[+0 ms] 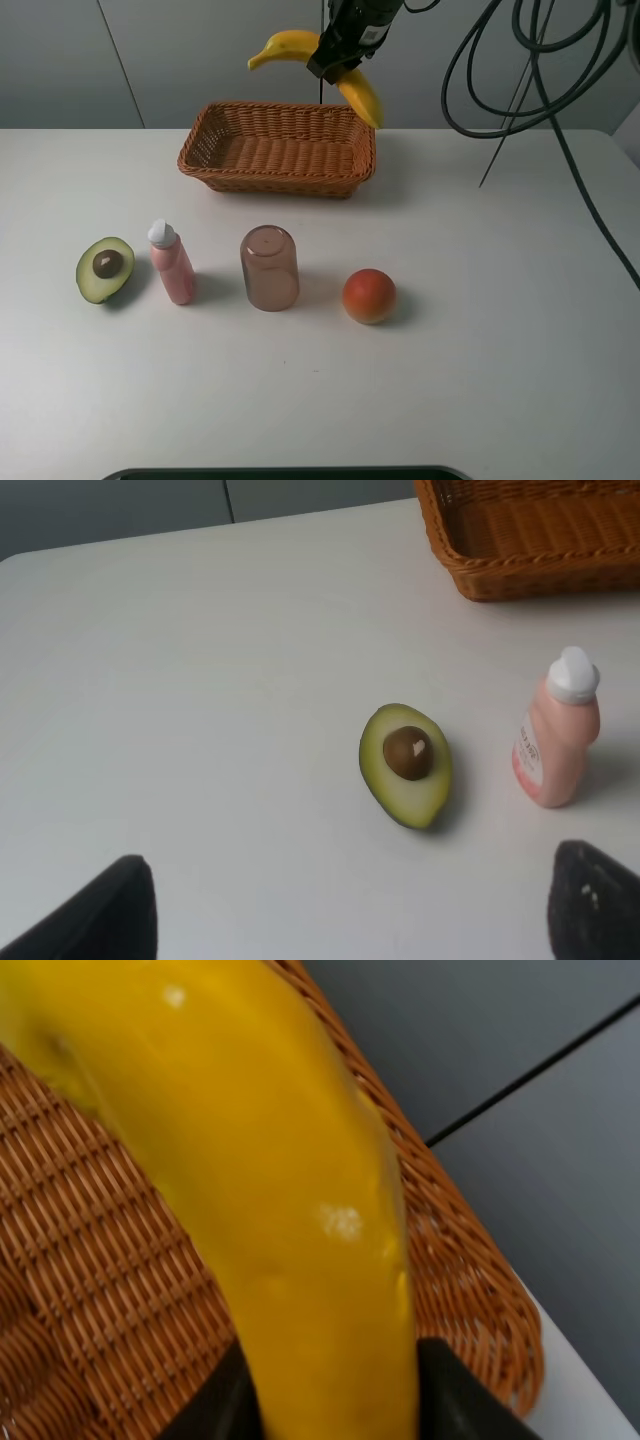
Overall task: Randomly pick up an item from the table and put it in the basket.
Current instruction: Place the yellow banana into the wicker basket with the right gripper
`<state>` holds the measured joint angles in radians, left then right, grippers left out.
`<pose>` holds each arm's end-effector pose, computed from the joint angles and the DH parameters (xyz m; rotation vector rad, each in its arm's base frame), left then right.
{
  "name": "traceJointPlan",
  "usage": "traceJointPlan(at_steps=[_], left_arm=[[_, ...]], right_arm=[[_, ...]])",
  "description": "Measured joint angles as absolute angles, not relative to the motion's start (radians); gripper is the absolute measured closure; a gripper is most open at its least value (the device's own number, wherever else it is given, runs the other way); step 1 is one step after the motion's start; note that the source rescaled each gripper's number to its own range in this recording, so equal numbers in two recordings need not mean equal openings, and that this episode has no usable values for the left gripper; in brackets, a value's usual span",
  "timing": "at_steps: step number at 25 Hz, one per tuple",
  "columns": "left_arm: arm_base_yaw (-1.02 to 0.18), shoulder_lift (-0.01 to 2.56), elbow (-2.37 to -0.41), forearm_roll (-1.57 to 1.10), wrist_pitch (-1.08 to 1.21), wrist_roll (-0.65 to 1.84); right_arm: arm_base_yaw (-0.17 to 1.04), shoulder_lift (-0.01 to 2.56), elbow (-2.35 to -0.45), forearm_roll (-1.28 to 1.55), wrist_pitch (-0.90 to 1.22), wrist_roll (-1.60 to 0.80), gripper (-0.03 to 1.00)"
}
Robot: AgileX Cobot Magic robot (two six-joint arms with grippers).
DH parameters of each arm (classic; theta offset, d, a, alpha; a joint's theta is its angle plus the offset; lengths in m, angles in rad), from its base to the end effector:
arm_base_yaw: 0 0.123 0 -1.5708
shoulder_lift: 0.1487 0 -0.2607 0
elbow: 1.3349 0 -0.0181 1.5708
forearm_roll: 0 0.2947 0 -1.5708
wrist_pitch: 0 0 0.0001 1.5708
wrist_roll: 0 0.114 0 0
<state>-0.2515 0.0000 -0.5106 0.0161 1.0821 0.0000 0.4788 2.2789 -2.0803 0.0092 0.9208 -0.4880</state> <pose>0.0744 -0.0174 0.2893 0.2570 2.0417 -0.1367 0.4880 0.2543 0.1810 -1.2057 2.3069 0.0082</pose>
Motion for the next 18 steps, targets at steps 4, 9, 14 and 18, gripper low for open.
traceJointPlan(at_steps=[4, 9, 14, 18], left_arm=[[-0.251, 0.0, -0.511, 0.016, 1.082, 0.0], [-0.251, 0.0, -0.511, 0.016, 1.082, 0.0], [-0.251, 0.0, -0.511, 0.016, 1.082, 0.0], [-0.251, 0.0, -0.511, 0.016, 1.082, 0.0]], right_arm=[[0.524, 2.351, -2.094, 0.0, 0.867, -0.511, 0.96], [0.554, 2.415, -2.095, -0.012, 0.841, -0.532, 0.96], [0.558, 2.434, -2.098, -0.012, 0.825, -0.534, 0.96], [0.558, 2.435, -2.098, -0.012, 0.824, -0.534, 0.96]])
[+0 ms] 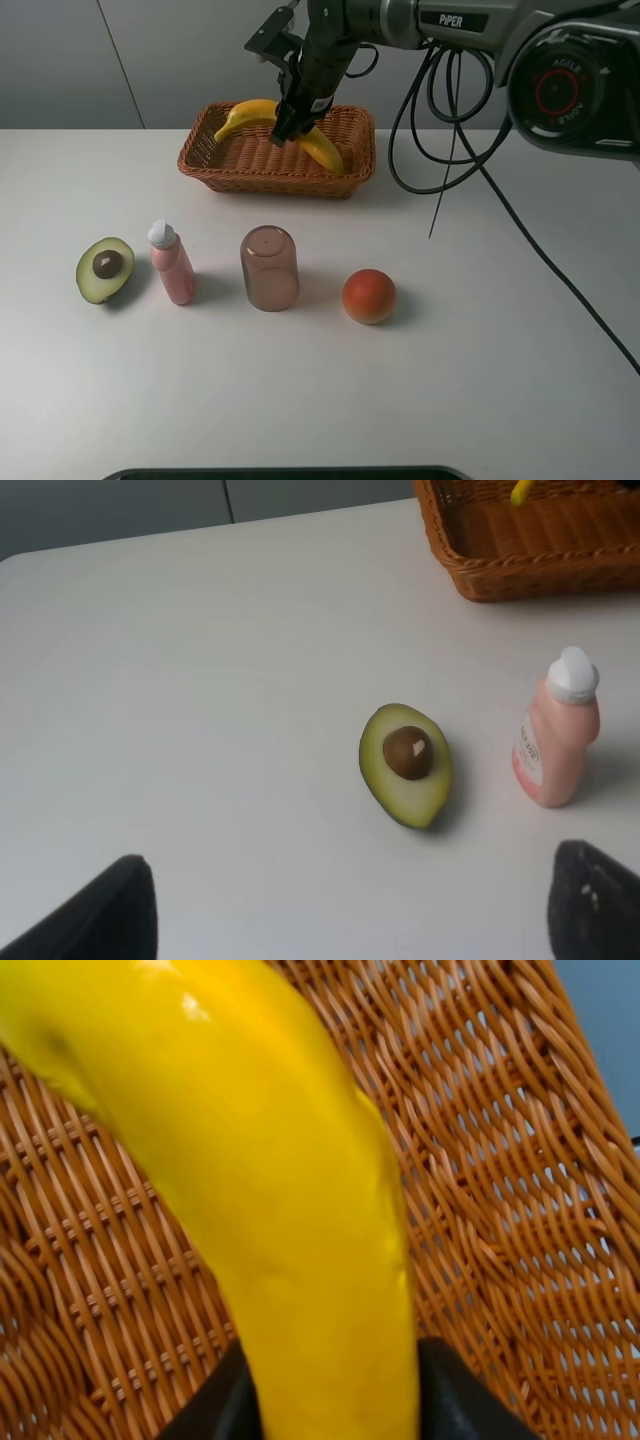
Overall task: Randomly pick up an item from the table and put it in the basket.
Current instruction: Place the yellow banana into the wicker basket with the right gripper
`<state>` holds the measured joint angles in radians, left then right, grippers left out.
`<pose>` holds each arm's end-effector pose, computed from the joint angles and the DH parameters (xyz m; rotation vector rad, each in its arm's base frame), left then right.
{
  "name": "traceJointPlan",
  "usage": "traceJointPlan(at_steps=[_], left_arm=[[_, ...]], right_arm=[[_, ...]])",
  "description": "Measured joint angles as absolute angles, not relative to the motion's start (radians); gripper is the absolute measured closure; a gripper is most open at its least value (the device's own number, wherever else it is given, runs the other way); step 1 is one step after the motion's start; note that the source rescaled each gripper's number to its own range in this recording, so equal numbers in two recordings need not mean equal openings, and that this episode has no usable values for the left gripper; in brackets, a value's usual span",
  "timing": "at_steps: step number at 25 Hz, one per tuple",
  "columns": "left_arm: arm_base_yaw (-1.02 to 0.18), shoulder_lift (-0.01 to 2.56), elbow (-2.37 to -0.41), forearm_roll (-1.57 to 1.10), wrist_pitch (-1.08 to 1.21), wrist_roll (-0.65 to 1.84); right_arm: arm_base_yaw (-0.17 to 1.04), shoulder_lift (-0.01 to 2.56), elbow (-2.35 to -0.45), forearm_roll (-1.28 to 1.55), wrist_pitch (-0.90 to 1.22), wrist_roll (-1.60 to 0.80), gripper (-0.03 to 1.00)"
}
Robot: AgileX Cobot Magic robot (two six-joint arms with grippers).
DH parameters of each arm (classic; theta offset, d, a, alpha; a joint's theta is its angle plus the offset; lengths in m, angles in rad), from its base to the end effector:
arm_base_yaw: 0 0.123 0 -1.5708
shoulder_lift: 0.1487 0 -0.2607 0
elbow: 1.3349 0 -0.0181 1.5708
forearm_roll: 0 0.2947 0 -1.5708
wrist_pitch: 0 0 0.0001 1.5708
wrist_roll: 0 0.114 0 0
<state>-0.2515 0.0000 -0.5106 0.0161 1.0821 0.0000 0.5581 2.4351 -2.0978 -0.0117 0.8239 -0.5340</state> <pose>0.0744 -0.0174 0.2893 0.2570 2.0417 -0.1367 0.4802 0.2986 0.1053 -1.3800 2.2562 -0.0059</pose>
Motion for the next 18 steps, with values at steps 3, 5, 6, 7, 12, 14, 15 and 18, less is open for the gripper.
traceJointPlan(at_steps=[3, 5, 6, 7, 12, 14, 15, 18], left_arm=[[-0.251, 0.0, -0.511, 0.016, 1.082, 0.0], [-0.251, 0.0, -0.511, 0.016, 1.082, 0.0], [-0.251, 0.0, -0.511, 0.016, 1.082, 0.0], [-0.251, 0.0, -0.511, 0.016, 1.082, 0.0], [-0.251, 0.0, -0.511, 0.016, 1.082, 0.0], [-0.251, 0.0, -0.511, 0.016, 1.082, 0.0], [-0.251, 0.0, -0.511, 0.016, 1.082, 0.0], [-0.251, 0.0, -0.511, 0.016, 1.082, 0.0]], right_arm=[[0.558, 2.435, -2.098, -0.012, 0.819, -0.534, 0.87], [0.558, 2.435, -2.098, -0.012, 0.813, -0.534, 0.52], [0.558, 2.435, -2.098, -0.012, 0.807, -0.536, 0.25], [0.558, 2.435, -2.098, -0.012, 0.802, -0.536, 0.09], [0.558, 2.435, -2.098, -0.012, 0.796, -0.536, -0.03], [0.558, 2.435, -2.098, -0.012, 0.796, -0.536, -0.03], [0.558, 2.435, -2.098, -0.012, 0.796, -0.536, -0.03], [0.558, 2.435, -2.098, -0.012, 0.796, -0.536, -0.03]])
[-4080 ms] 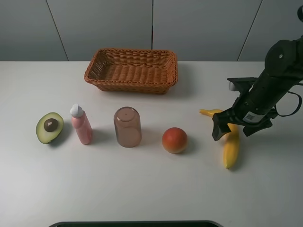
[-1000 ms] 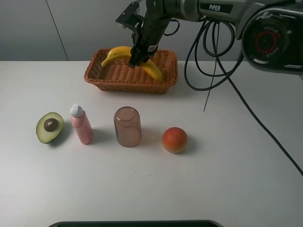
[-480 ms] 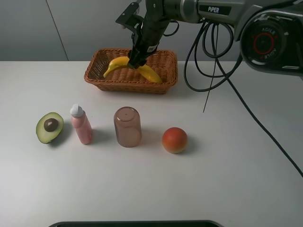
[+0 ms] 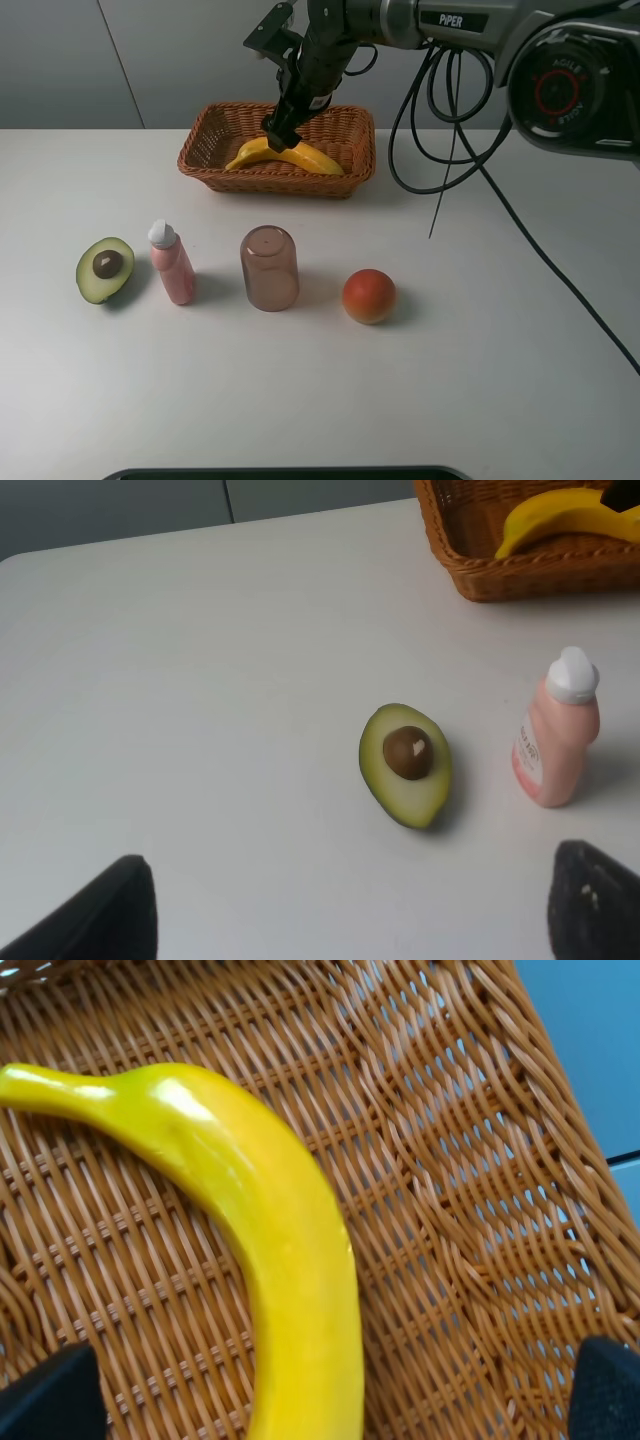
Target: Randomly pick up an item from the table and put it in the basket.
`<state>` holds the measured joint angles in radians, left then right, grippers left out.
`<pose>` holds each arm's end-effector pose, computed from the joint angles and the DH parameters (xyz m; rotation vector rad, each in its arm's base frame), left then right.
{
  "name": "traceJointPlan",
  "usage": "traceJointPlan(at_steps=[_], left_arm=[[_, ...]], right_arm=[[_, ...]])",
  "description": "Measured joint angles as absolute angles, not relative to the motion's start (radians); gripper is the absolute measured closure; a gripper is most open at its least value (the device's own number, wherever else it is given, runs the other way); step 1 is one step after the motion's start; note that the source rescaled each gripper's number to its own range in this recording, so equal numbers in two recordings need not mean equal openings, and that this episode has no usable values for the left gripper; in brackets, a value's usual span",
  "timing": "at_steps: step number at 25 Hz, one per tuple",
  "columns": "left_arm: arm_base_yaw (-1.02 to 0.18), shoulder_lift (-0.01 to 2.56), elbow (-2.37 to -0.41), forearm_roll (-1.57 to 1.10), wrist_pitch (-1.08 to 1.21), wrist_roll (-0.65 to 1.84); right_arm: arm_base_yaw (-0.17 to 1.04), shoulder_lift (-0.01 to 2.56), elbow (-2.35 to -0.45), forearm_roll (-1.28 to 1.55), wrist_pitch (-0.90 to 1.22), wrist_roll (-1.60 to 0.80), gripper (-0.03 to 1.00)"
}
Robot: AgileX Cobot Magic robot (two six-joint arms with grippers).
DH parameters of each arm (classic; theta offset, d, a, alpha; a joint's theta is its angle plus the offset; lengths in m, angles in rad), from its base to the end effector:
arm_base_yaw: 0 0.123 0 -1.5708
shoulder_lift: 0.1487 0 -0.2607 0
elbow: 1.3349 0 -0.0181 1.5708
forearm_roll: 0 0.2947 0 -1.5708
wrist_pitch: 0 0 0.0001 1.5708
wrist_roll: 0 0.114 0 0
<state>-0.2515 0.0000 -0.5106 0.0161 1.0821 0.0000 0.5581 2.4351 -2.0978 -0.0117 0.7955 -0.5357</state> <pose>0.0744 -0.0174 0.2893 0.2570 2.0417 -0.1367 0.4825 0.3001 0.1069 -1.3672 2.2307 -0.0059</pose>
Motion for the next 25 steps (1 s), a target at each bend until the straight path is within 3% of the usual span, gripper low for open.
traceJointPlan(at_steps=[11, 25], left_arm=[[-0.251, 0.0, -0.511, 0.016, 1.082, 0.0], [-0.251, 0.0, -0.511, 0.016, 1.082, 0.0]], right_arm=[[0.525, 2.286, -2.139, 0.031, 0.923, -0.511, -0.03], [0.145, 1.88, -2.143, 0.069, 1.213, -0.423, -0.03]])
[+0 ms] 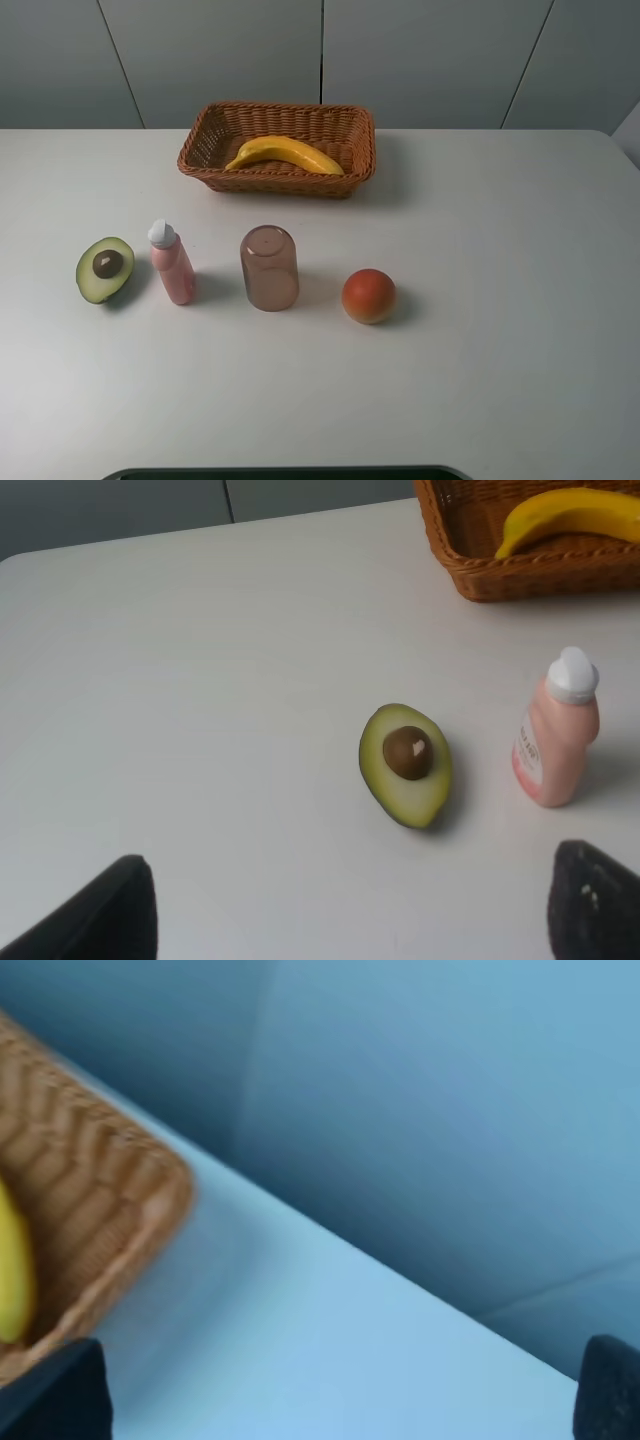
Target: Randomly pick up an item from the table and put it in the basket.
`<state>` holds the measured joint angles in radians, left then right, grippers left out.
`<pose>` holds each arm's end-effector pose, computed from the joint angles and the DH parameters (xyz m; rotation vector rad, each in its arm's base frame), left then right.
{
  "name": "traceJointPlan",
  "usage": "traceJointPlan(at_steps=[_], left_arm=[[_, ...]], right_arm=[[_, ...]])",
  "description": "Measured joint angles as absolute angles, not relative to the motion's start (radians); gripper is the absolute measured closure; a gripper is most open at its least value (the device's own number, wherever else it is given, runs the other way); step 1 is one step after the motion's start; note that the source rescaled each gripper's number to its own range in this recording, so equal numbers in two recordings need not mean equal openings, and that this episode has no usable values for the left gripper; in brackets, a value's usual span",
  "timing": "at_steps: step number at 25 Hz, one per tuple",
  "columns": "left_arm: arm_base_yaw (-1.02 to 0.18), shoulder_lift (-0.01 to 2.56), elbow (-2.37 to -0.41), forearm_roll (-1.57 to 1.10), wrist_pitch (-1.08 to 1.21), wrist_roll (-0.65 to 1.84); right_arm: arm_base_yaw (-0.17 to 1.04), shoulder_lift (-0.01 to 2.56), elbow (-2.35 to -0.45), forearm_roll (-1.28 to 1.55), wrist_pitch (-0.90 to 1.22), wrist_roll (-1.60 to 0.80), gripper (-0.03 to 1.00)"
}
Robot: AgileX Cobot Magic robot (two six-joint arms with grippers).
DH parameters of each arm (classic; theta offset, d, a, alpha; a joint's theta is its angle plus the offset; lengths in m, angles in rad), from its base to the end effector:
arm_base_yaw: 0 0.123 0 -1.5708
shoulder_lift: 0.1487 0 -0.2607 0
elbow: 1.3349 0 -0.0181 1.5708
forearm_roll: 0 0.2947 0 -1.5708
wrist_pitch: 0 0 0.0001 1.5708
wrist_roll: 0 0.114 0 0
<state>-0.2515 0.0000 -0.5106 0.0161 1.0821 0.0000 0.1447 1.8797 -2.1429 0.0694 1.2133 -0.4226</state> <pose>0.0744 -0.0174 0.2893 0.2570 2.0417 -0.1367 0.4538 0.0736 0.3886 -0.6800 2.3337 -0.0353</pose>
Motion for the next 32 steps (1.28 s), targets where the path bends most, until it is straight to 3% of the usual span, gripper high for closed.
traceJointPlan(at_steps=[6, 13, 21, 26, 32], left_arm=[[-0.251, 0.0, -0.511, 0.016, 1.082, 0.0], [-0.251, 0.0, -0.511, 0.016, 1.082, 0.007], [-0.251, 0.0, -0.511, 0.016, 1.082, 0.007], [-0.251, 0.0, -0.511, 0.016, 1.082, 0.007], [-0.251, 0.0, -0.511, 0.016, 1.082, 0.007]], right_arm=[[-0.067, 1.635, -1.979, 0.122, 1.215, -0.425, -0.03], [-0.239, 1.234, -1.573, 0.122, 1.216, -0.44, -0.03], [-0.239, 0.759, -1.141, 0.184, 1.076, -0.464, -0.03], [-0.141, 0.569, -0.999, 0.189, 1.063, -0.474, -0.03], [-0.121, 0.429, -0.869, 0.118, 1.143, -0.367, -0.03]])
